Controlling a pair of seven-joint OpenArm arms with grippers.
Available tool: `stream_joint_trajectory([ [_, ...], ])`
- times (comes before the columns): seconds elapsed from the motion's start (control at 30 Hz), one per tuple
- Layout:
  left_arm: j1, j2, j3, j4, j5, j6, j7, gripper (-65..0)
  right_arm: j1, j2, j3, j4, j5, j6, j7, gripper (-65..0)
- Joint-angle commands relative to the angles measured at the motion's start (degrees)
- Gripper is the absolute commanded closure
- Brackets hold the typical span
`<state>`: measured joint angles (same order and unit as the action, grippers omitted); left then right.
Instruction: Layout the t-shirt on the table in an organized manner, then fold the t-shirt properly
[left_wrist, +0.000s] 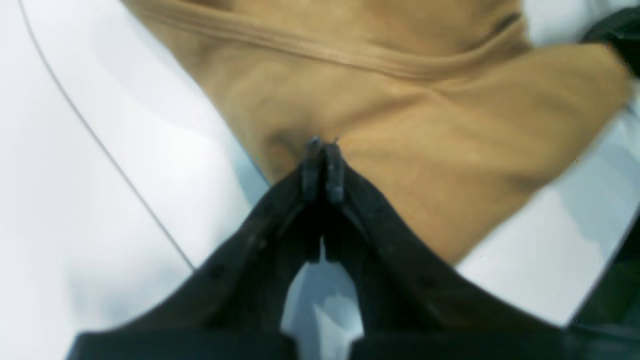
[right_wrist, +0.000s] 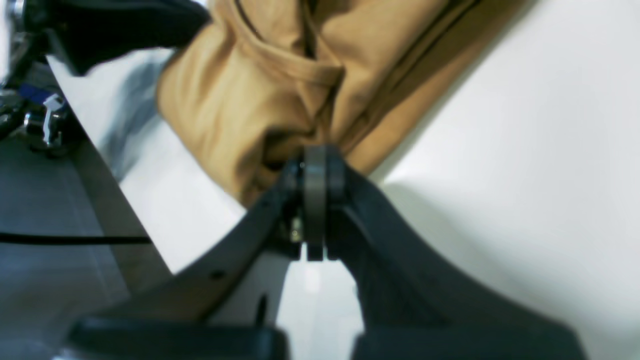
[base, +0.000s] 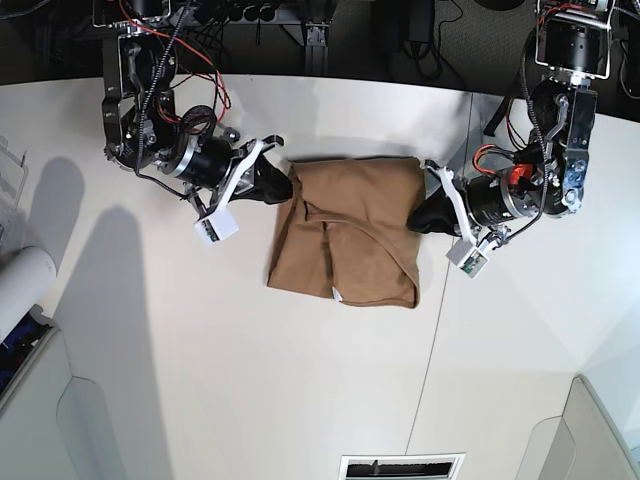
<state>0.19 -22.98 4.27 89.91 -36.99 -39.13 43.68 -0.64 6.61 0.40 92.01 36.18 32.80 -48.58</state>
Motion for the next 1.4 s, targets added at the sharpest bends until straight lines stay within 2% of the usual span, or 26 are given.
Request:
stream_joint_trajectory([
  [0.0, -0.22, -0.74, -0.42, 3.06, -1.51, -0.87, -1.25, 0.0, 0.83, 0.04, 0.96, 0.87, 1.09, 0.42, 1.44, 0.0],
  [0.13, 4.26, -0.81, -3.1, 11.5, -2.34, -0.87, -1.25, 0.0, 0.76, 0.04, 5.46, 0.9, 1.4, 0.42, 0.33, 0.0],
  [0.3, 14.25, 0.11, -10.58, 17.49, -3.08, -0.87, -1.2, 0.0, -0.61, 0.57, 12.81, 1.46, 6.86, 0.46, -6.38, 0.0],
  [0.47, 25.11, 2.38, -19.3, 24.22, -5.68, -0.87, -0.68, 0.0, -4.63, 5.01, 17.79, 3.13, 12.35, 0.66, -7.52, 0.0],
  [0.63, 36.35, 3.15, -24.61, 27.15, -6.88, -0.87, 0.13, 0.0, -10.23, 8.24, 18.45, 3.69, 13.4, 0.66, -8.5, 0.0],
  [0.8, 45.0, 3.32, -25.4, 27.15, -6.51, -0.87, 1.46, 0.0, -16.52, 10.58, 18.43, 3.69, 16.76, 0.7, -10.29, 0.0],
  [0.97, 53.35, 7.04, -25.33, 27.02, 2.91, -0.87, 3.48, 0.0, -24.59, 14.14, 18.27, 3.69, 20.5, 1.7, -11.1, 0.0],
  [1.03, 55.21, 6.97, -25.07, 26.64, 4.85, -0.87, 3.48, 0.0, -26.8, 14.62, 18.27, 3.69, 20.61, 1.75, -11.3, 0.0],
  [1.13, 55.67, 6.91, -24.98, 25.4, 8.59, -0.87, 4.44, 0.0, -30.23, 14.47, 18.23, 3.67, 19.82, 1.7, -11.34, 0.0],
  [1.23, 54.93, 6.01, -24.92, 22.34, 8.87, -0.87, 4.83, 0.0, -33.44, 14.49, 18.01, 3.67, 19.3, 1.66, -13.05, 0.0],
  [1.37, 51.98, 5.68, -23.06, 15.78, 7.17, 2.64, 12.02, 0.0, -36.68, 14.47, 17.27, 3.67, 19.3, 1.49, -17.79, 0.0],
])
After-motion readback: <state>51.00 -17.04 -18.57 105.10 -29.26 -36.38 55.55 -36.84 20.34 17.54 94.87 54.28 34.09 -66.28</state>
